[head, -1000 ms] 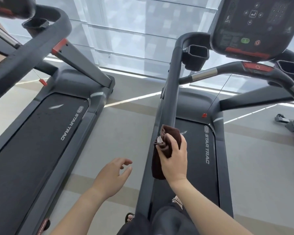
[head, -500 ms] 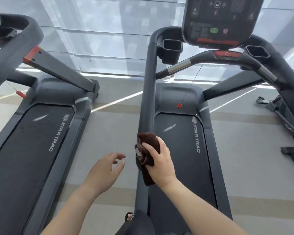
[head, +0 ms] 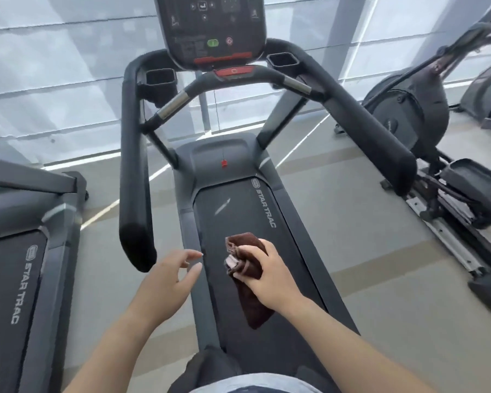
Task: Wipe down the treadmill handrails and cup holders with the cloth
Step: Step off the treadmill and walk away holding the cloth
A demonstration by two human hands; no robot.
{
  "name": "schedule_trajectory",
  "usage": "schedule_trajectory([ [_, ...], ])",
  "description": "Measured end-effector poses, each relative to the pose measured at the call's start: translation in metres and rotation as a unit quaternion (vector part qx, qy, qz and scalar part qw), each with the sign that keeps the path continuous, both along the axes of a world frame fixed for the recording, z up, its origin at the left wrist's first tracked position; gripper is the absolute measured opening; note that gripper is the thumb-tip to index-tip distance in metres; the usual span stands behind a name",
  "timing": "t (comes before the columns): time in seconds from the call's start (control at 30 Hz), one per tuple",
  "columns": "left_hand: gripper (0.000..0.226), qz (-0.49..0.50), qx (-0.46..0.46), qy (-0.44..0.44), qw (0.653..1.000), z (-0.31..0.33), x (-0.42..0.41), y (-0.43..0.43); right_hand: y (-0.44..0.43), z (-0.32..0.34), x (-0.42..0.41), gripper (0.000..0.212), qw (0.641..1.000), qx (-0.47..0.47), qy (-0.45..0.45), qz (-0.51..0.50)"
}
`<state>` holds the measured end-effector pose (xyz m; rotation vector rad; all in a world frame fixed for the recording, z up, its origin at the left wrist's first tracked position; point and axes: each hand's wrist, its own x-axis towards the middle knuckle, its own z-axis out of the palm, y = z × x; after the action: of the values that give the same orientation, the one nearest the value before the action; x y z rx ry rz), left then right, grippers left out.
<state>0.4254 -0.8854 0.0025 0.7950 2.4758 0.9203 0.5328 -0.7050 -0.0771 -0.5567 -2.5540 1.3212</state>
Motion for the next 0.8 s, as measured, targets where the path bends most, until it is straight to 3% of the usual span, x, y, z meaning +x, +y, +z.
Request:
schedule_trajectory([
  [0.2, 0.018, -0.159, -0.001, -0.002, 0.987, -0.010, 0.096, 0.097, 0.056, 0.002, 0.135, 0.045, 0.991, 0.001, -0.015, -0.131],
  [0.4, 0.017, -0.358, 0.001, -0.010, 0.934, -0.015, 0.218, 0.204, 0.093, 0.002, 0.289, 0.046, 0.949, -0.003, -0.040, -0.313],
  [0.57, 0.021, -0.517, -0.012, -0.010, 0.856, -0.018, 0.318, 0.258, 0.086, 0.001, 0.405, 0.049, 0.878, -0.015, -0.065, -0.473],
  [0.8, 0.019, -0.711, -0.063, 0.010, 0.700, -0.030, 0.439, 0.311, 0.044, -0.005, 0.514, 0.049, 0.762, -0.050, -0.072, -0.641],
])
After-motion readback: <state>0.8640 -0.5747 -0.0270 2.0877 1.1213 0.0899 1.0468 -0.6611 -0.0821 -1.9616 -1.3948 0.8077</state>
